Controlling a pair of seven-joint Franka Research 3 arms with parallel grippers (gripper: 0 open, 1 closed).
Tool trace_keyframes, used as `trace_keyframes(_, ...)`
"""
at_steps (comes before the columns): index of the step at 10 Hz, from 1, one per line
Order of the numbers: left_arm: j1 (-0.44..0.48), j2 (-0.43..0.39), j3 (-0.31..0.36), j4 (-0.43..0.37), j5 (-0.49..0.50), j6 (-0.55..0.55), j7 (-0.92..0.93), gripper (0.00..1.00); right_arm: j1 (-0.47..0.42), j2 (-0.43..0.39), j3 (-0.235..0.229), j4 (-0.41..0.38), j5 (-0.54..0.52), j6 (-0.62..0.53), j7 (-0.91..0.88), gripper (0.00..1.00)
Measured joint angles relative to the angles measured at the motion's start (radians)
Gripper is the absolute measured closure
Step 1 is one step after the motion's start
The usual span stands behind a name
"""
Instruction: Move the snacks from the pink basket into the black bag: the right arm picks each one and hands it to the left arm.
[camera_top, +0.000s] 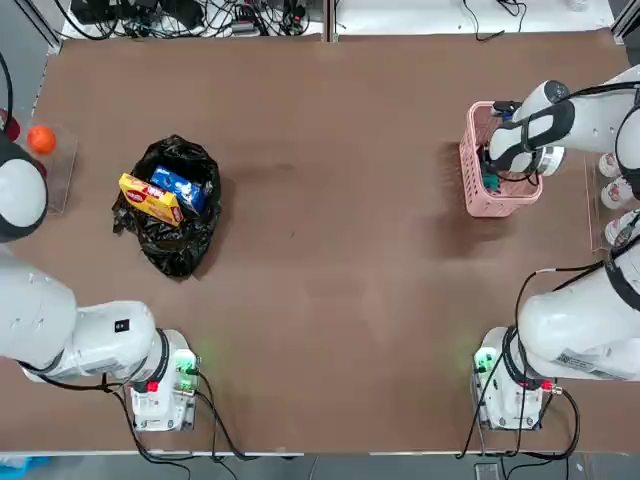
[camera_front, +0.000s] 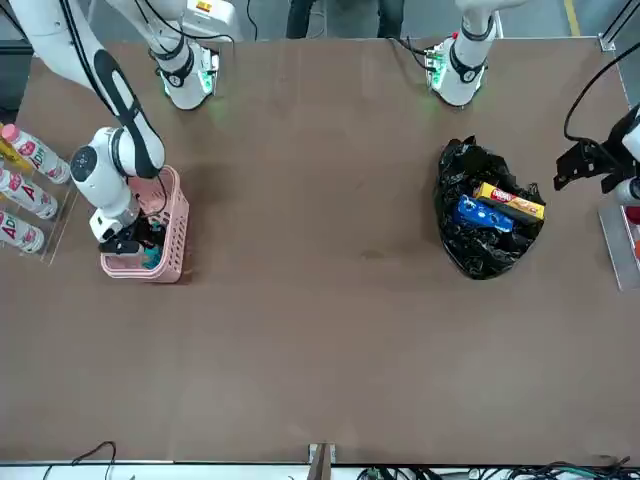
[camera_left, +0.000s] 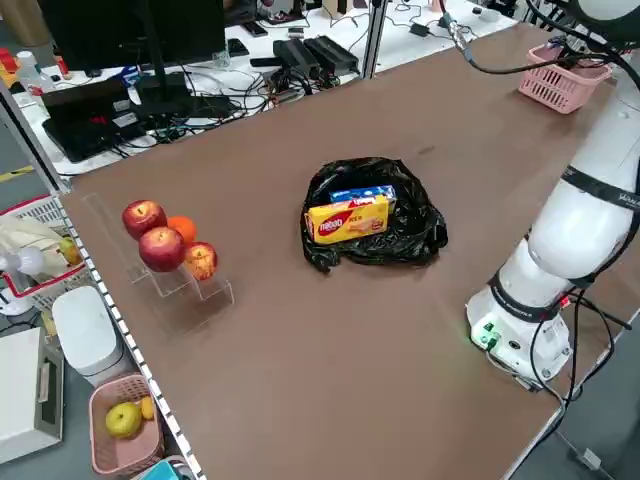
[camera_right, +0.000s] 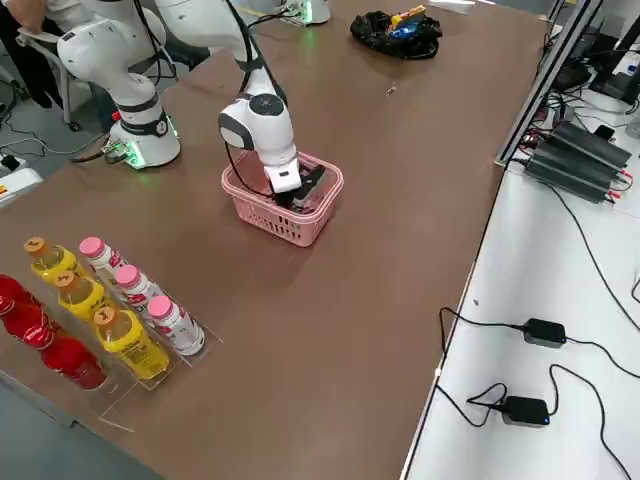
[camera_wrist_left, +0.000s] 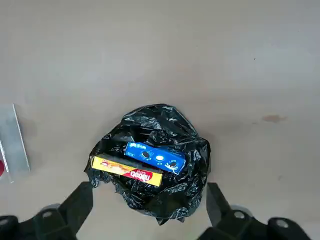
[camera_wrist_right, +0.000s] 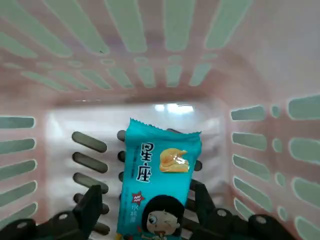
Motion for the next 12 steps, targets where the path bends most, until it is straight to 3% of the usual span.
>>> trace_keyframes(5,0.035,0.000,0.004,0.000,0.000,0.000,0.000,0.00,0.000,0.014,-0.001,0.000,-0.001,0.026,0.000,0.25)
trace_keyframes(10,0.035,0.000,0.004,-0.002,0.000,0.000,-0.002,0.00,0.000,0.014,-0.001,0.000,-0.001,0.027,0.000,0.48)
trace_keyframes(12,0.037,0.000,0.005,-0.002,0.000,0.000,-0.002,0.00,0.000,0.014,-0.001,0.000,-0.002,0.027,-0.001,0.52)
